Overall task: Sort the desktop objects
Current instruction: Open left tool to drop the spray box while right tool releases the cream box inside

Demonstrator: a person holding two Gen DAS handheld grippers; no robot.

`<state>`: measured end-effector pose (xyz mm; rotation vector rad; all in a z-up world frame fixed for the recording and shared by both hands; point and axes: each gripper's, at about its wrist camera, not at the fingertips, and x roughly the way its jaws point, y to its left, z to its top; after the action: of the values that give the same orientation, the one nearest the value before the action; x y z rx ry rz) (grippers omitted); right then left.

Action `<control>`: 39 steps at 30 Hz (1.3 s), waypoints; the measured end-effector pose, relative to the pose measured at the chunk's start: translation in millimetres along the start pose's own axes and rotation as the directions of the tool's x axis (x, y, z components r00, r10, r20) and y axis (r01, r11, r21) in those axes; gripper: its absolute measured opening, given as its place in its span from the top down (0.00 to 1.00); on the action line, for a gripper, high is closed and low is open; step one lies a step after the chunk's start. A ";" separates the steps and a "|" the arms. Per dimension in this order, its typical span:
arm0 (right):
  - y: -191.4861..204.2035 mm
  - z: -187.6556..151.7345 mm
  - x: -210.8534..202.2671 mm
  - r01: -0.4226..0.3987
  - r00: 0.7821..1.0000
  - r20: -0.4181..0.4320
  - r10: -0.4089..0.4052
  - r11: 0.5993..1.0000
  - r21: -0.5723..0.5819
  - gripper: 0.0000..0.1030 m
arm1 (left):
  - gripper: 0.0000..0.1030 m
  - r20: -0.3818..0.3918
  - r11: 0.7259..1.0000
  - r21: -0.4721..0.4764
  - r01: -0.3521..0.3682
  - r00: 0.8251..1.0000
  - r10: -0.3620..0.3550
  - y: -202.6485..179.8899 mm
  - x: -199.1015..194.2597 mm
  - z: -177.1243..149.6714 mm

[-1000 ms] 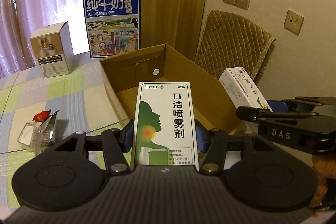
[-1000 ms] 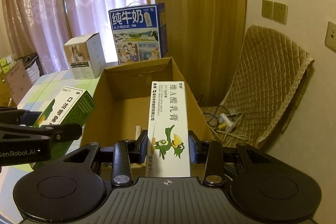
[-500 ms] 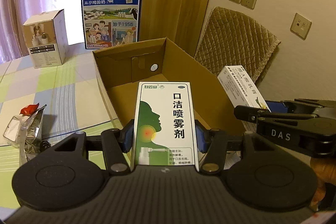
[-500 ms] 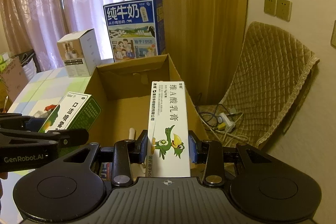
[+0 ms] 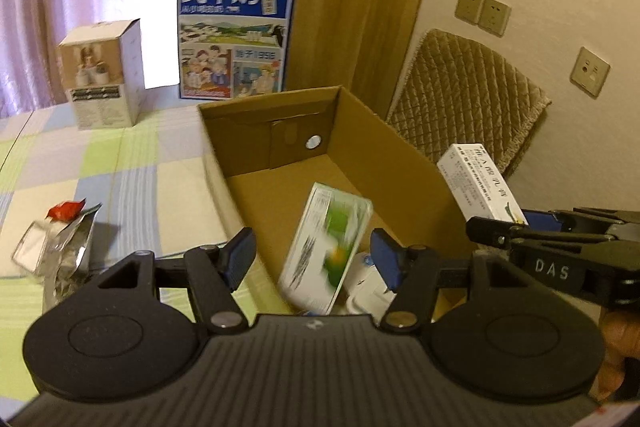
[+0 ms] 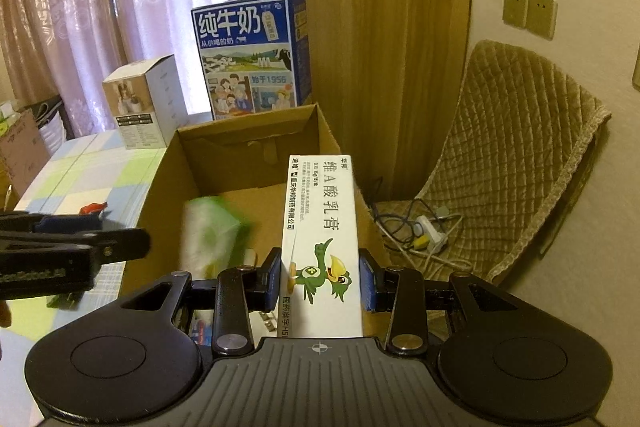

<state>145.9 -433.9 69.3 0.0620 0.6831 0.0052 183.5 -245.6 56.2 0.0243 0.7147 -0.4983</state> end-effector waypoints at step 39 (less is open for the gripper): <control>49.8 -12.2 3.4 -0.114 0.993 -0.041 0.113 0.993 -0.033 0.37 | 0.38 -0.028 0.990 -0.128 -0.067 0.998 0.064 56.2 -49.3 -54.1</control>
<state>141.6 -383.4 60.6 0.0673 0.7179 0.1280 143.1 -164.5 38.1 -0.0668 0.7663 -0.3886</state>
